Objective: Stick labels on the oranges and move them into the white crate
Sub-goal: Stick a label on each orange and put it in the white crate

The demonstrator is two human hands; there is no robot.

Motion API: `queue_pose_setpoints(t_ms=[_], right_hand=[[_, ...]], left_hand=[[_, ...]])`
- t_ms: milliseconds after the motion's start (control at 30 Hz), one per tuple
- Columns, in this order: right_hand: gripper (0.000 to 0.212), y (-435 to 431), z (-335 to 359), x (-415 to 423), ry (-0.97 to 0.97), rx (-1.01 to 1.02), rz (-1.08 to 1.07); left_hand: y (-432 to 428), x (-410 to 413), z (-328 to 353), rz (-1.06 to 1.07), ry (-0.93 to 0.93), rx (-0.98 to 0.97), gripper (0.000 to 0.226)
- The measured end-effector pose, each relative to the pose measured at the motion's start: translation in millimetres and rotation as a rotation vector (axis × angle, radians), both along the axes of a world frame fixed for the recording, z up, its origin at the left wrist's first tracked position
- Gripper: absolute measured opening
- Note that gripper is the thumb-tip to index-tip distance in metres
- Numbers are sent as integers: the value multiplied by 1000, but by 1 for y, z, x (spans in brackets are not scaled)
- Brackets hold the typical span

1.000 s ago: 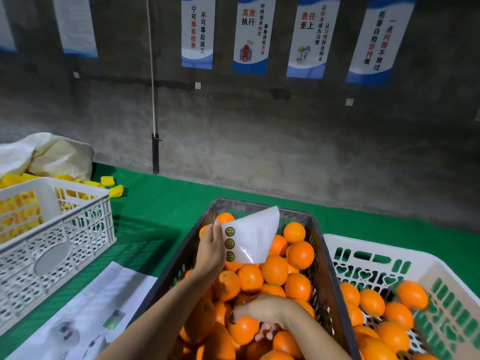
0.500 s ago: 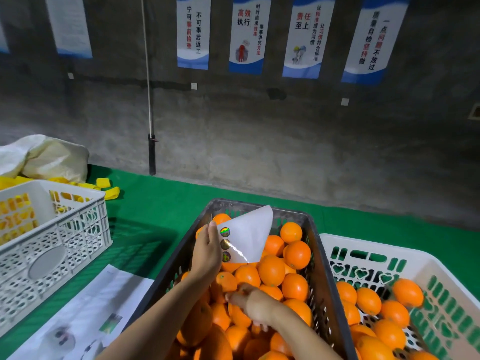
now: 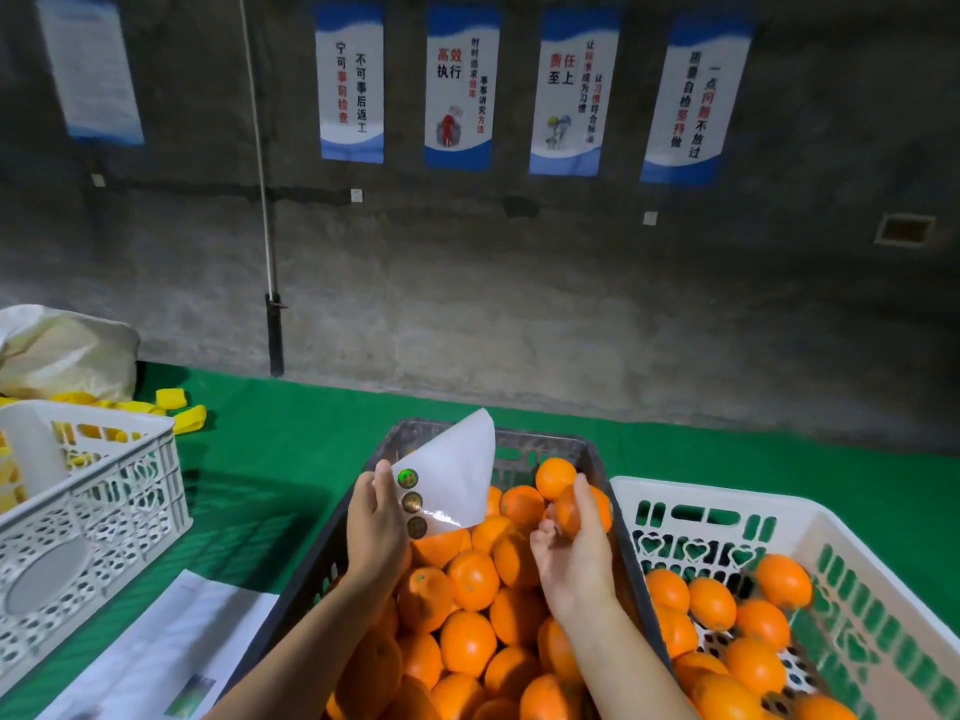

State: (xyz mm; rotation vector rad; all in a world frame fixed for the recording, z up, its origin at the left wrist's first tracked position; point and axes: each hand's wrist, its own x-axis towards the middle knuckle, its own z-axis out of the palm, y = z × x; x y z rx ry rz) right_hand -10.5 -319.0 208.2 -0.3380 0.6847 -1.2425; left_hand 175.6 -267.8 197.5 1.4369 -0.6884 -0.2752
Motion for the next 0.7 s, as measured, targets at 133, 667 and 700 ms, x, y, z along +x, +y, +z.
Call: queue_pose_setpoints(t_ms=[133, 667, 700], right_hand=[[61, 1, 0, -2, 5, 81, -37], [67, -2, -1, -4, 70, 12, -216], [60, -1, 0, -3, 129, -23, -222]], left_hand=[[0, 0, -2, -6, -17, 30, 46], [4, -7, -2, -144, -126, -31, 46], [4, -7, -2, -155, -125, -31, 46]])
